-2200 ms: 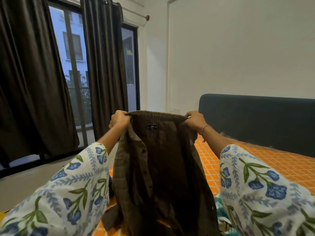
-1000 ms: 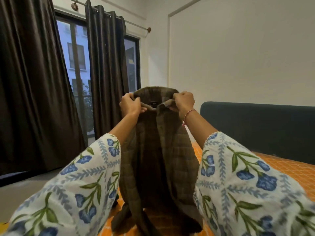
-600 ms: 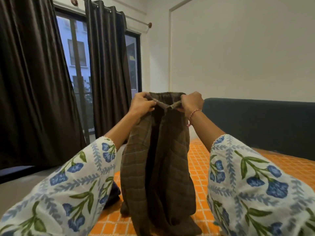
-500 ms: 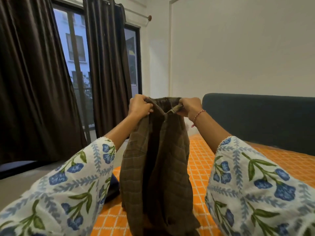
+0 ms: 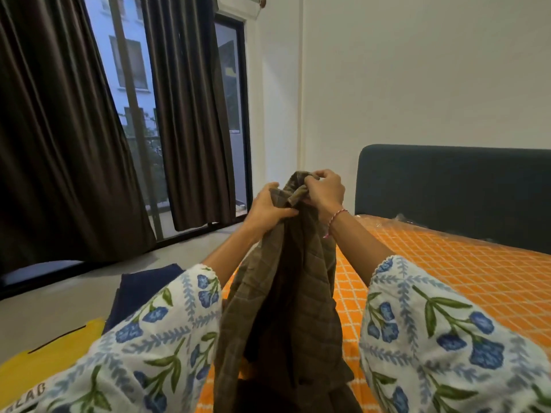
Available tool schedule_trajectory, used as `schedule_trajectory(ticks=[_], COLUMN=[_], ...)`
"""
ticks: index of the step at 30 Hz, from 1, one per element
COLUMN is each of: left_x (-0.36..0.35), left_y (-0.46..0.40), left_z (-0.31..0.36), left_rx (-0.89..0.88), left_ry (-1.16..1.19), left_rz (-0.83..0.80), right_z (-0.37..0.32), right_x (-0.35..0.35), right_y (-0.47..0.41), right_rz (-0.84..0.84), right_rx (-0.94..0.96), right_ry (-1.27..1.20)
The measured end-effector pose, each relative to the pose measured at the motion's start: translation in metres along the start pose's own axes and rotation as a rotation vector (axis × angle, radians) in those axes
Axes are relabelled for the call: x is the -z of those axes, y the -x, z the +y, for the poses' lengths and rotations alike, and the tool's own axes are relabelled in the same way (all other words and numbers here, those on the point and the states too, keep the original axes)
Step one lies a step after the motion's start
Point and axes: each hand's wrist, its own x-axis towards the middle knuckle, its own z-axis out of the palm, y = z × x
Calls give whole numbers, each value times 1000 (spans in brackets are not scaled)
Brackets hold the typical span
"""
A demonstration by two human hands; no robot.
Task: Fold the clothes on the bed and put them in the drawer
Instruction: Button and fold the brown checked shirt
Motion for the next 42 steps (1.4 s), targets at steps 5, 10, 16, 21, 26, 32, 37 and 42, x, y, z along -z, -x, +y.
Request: schedule_trajectory(ticks=[5,10,16,21,26,32,37,42], left_x=[1,11,4,-5,-27,-87,-83,-70], left_y=[-6,-16,-24,-21,14,85,109,143], left_z=[-2,0,-63,-142,-185,-281,-326,-348], left_rx=[-42,80,284,532,286,202,450,536], left_ry=[154,306,230,84,-878,-1084,-1074,-953], left_rz=[96,-68,217,201,148,-570,-727,-776], right_z=[33,91,149,185,243,310,351,372], right_x=[23,30,19,26,17,-20,-16,-4], right_y=[11,33,63,61,48,93,127,164], right_rz=[23,-403,-680,-835,-493,-609,-895,-1058], right_rx=[75,-270,-624,-763,-432,15,-252,-226], right_ry=[-45,-424,-527,-279,579,904,1099,1219])
